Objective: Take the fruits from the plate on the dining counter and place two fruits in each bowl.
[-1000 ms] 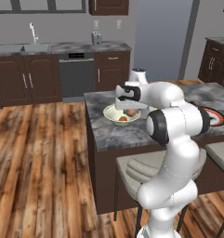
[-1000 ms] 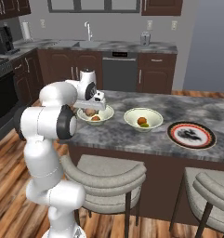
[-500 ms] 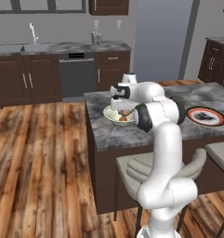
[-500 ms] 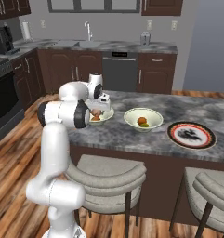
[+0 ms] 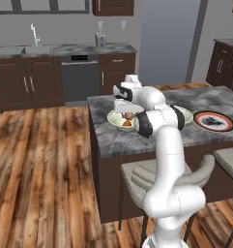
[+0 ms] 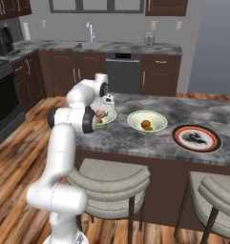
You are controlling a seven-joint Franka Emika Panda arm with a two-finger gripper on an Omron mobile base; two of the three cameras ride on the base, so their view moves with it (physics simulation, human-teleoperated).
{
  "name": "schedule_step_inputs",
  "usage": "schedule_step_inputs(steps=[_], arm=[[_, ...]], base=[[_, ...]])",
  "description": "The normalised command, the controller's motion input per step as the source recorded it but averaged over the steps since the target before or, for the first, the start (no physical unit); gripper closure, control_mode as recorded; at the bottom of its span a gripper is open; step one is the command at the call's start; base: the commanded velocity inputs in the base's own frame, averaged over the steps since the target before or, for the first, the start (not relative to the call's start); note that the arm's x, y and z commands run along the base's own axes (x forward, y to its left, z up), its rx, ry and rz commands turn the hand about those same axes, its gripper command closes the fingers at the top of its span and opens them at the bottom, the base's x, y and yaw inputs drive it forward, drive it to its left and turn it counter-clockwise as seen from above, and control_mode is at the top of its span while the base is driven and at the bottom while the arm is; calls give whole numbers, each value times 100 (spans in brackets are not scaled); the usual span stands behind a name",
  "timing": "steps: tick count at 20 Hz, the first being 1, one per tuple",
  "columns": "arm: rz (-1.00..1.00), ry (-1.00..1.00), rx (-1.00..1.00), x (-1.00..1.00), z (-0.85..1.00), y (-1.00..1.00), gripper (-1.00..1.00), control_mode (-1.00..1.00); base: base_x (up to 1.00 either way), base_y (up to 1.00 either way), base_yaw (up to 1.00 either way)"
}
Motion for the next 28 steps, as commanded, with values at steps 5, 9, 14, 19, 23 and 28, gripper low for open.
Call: schedule_step_inputs(steps=[5, 9, 14, 19, 23, 28], arm=[[0, -3, 0, -29, 0, 0, -100, -100], [0, -29, 0, -81, 0, 0, -100, -100], [0, -20, 0, -83, 41, -5, -100, -100], [0, -45, 0, -100, 44, -7, -100, -100], [0, -51, 0, -100, 37, -3, -100, -100], [0, -41, 0, -100, 55, 0, -100, -100]], base=[[0, 0, 0], [0, 0, 0], [0, 0, 0], [0, 0, 0], [0, 0, 0], [0, 0, 0]])
